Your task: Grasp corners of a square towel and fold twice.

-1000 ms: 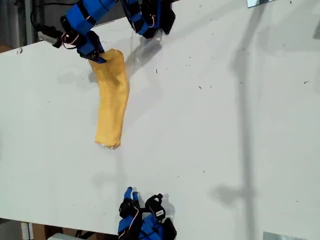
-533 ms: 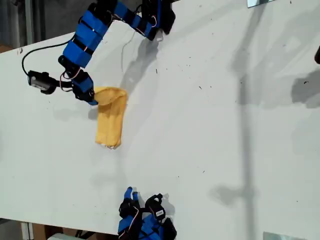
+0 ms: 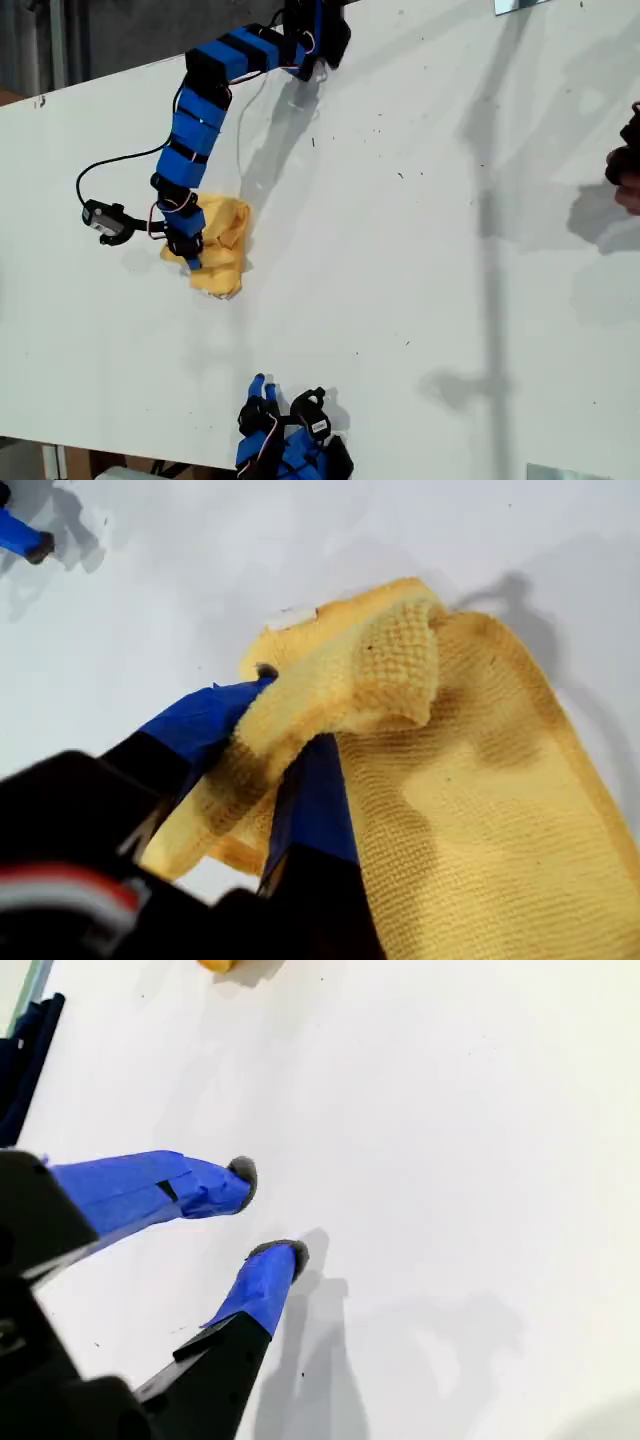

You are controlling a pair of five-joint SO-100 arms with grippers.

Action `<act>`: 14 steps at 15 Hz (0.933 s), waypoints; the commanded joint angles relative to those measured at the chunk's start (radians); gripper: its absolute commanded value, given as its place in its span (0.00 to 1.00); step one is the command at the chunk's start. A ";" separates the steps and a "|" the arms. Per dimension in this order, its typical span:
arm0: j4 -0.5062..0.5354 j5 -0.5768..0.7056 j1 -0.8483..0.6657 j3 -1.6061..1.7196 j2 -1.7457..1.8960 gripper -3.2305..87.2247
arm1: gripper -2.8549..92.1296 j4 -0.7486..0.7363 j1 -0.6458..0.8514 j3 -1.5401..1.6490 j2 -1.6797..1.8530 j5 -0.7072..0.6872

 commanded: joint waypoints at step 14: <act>-0.008 -0.002 0.005 0.005 0.005 0.17 | 0.28 0.041 0.080 0.124 0.092 -0.031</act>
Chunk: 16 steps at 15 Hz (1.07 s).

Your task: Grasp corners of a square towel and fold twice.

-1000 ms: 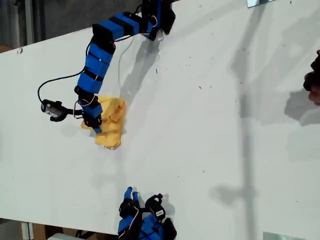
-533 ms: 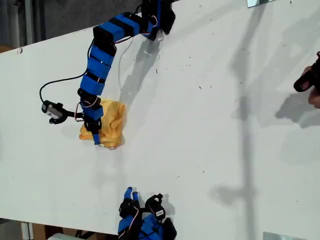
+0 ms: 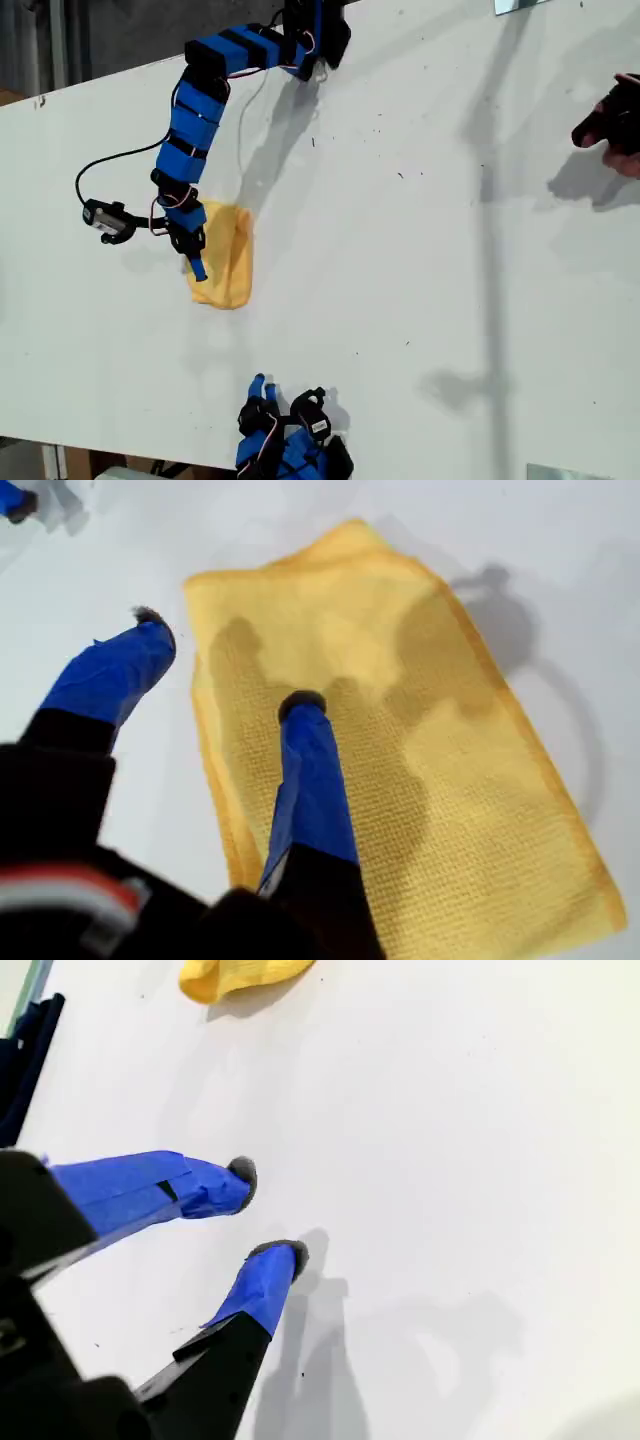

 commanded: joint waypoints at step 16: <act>-0.008 -0.002 0.005 0.005 0.005 0.17 | 0.20 0.541 -0.377 0.012 -0.061 0.158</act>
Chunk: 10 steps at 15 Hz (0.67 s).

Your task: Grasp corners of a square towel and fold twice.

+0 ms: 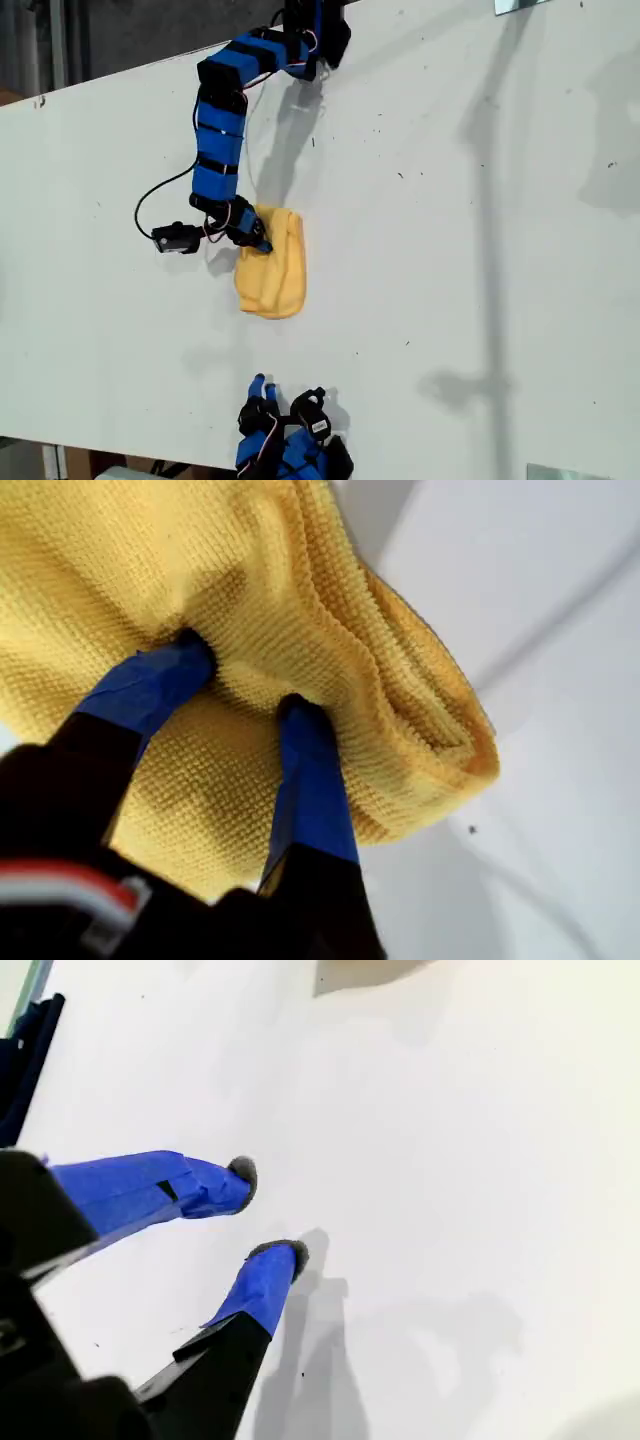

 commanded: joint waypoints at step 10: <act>-0.008 0.002 0.002 0.005 0.005 0.17 | 0.23 0.161 0.078 -0.060 0.558 -0.161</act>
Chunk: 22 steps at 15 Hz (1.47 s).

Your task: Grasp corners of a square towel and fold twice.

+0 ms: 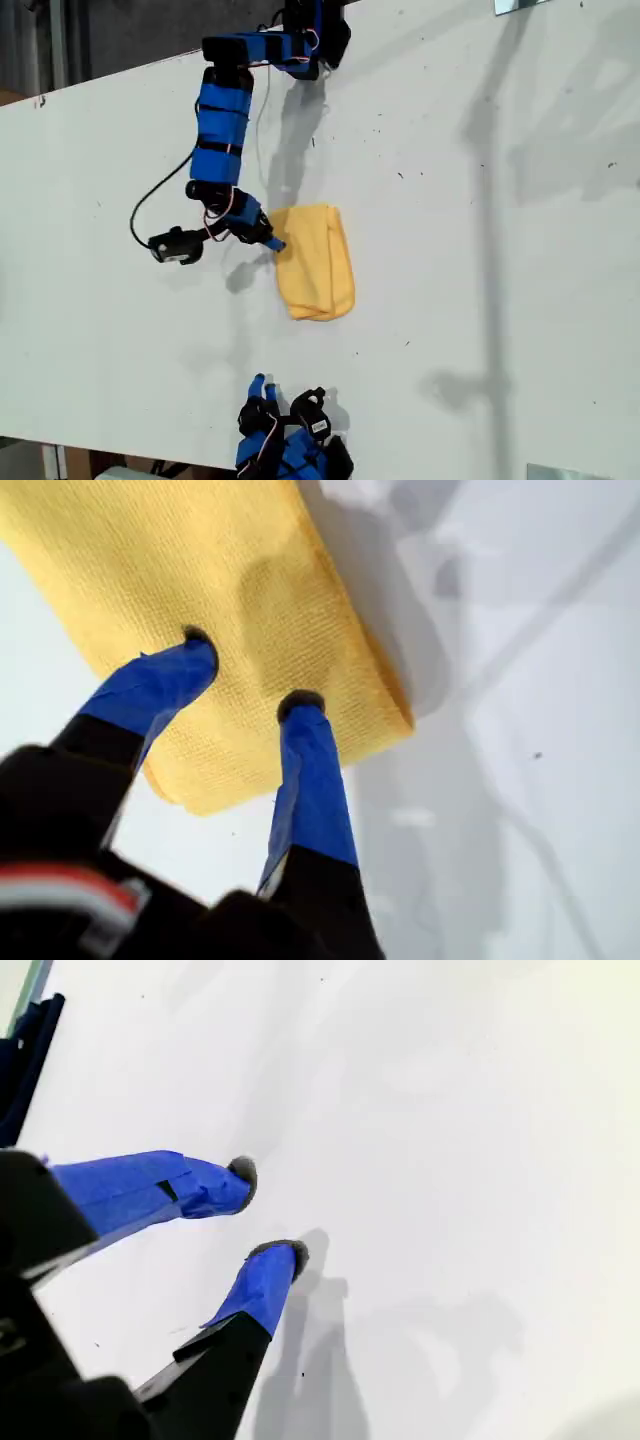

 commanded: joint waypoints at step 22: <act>-0.026 0.333 -0.005 0.015 0.005 0.17 | 0.08 0.133 0.262 1.704 2.068 0.664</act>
